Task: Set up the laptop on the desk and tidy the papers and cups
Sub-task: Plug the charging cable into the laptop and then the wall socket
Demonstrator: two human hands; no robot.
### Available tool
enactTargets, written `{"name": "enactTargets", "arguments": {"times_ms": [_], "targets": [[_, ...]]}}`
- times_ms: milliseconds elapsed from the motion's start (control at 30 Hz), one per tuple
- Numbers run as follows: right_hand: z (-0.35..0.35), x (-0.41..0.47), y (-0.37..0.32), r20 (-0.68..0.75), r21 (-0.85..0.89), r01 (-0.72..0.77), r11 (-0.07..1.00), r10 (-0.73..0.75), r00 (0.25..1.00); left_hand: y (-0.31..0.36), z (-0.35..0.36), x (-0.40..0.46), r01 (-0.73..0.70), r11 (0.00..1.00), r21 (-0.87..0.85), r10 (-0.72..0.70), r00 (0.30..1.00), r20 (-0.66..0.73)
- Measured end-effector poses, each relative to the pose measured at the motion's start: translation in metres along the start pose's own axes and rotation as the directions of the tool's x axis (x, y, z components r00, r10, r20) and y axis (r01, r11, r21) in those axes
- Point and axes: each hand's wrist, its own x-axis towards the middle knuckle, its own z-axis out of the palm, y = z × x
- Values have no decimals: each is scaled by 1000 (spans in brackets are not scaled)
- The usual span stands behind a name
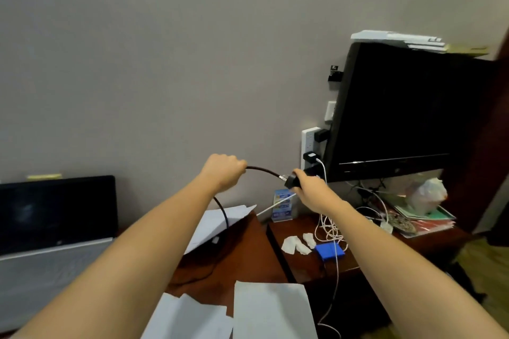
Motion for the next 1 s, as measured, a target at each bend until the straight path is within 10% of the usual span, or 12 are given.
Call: {"name": "enactTargets", "arguments": {"times_ms": [233, 533, 767, 1000], "targets": [[-2, -9, 58, 18, 260, -534, 805, 549, 836, -17, 12, -16, -52, 996, 71, 52, 999, 3], [12, 29, 70, 32, 746, -428, 510, 615, 788, -26, 18, -1, 153, 958, -242, -150, 988, 33], [25, 96, 118, 163, 880, -404, 248, 643, 749, 5, 24, 55, 460, 619, -636, -482, 863, 155], [38, 167, 190, 246, 954, -297, -34, 653, 716, 61, 22, 126, 388, 310, -868, -607, 783, 133]]}}
